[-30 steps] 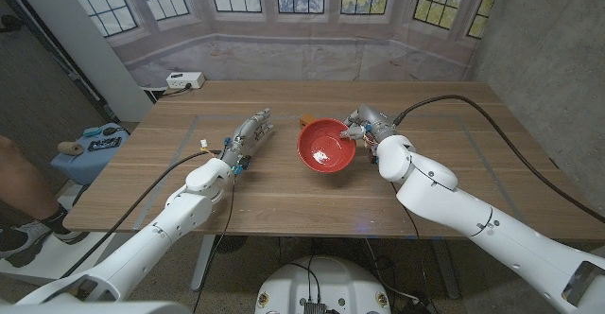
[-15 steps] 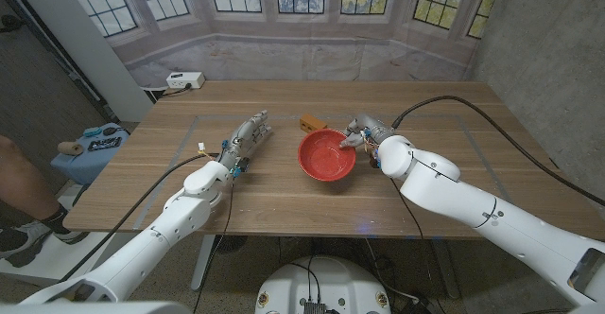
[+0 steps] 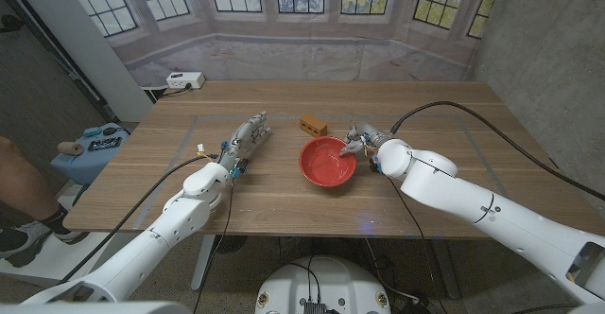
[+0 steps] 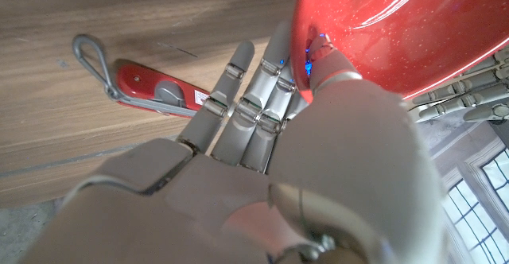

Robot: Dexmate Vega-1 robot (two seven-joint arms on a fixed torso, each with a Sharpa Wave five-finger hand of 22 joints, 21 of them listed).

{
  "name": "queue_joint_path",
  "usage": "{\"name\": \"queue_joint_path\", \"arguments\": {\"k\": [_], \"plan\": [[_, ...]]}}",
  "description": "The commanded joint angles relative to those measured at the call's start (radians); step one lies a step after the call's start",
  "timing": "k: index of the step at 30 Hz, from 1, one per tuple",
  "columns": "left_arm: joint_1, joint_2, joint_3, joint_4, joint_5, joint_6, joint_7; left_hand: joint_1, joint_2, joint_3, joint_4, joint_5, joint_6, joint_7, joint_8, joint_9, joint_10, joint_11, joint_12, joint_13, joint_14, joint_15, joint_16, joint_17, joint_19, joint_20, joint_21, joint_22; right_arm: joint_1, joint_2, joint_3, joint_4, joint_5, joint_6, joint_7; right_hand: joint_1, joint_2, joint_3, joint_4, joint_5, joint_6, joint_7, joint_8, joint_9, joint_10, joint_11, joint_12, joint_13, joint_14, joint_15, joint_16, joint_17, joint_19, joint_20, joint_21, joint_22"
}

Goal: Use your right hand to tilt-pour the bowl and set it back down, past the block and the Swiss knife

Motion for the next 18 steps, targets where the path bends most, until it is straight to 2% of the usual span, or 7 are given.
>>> {"name": "queue_joint_path", "arguments": {"k": [1, 18], "plan": [[-0.006, 0.000, 0.007, -0.001, 0.000, 0.015, -0.003, -0.133, -0.135, 0.005, -0.002, 0.004, 0.010, -0.001, -0.001, 0.003, 0.009, 0.001, -0.002, 0.005, 0.004, 0.002, 0.001, 0.005, 0.010, 0.000, -0.001, 0.005, 0.011, -0.004, -0.013, 0.031, 0.045, 0.008, -0.017, 0.010, -0.001, 0.000, -0.002, 0.004, 0.006, -0.001, -0.005, 0.004, 0.012, -0.009, 0.004, 0.004, 0.002, -0.004, -0.008, 0.006, -0.010, -0.086, 0.010, 0.000], [0.009, 0.006, 0.007, -0.020, 0.000, 0.022, 0.007, -0.133, -0.135, 0.005, -0.002, 0.004, 0.012, -0.001, -0.001, 0.003, 0.008, 0.001, -0.003, 0.005, 0.004, 0.002, 0.000, 0.005, 0.011, 0.001, -0.001, 0.005, 0.032, -0.007, -0.039, 0.061, 0.075, -0.006, -0.015, 0.010, -0.001, -0.001, -0.001, 0.003, 0.006, -0.005, -0.008, 0.005, 0.010, -0.011, 0.001, 0.002, 0.000, -0.004, -0.018, 0.010, -0.011, -0.085, 0.017, 0.000]]}}
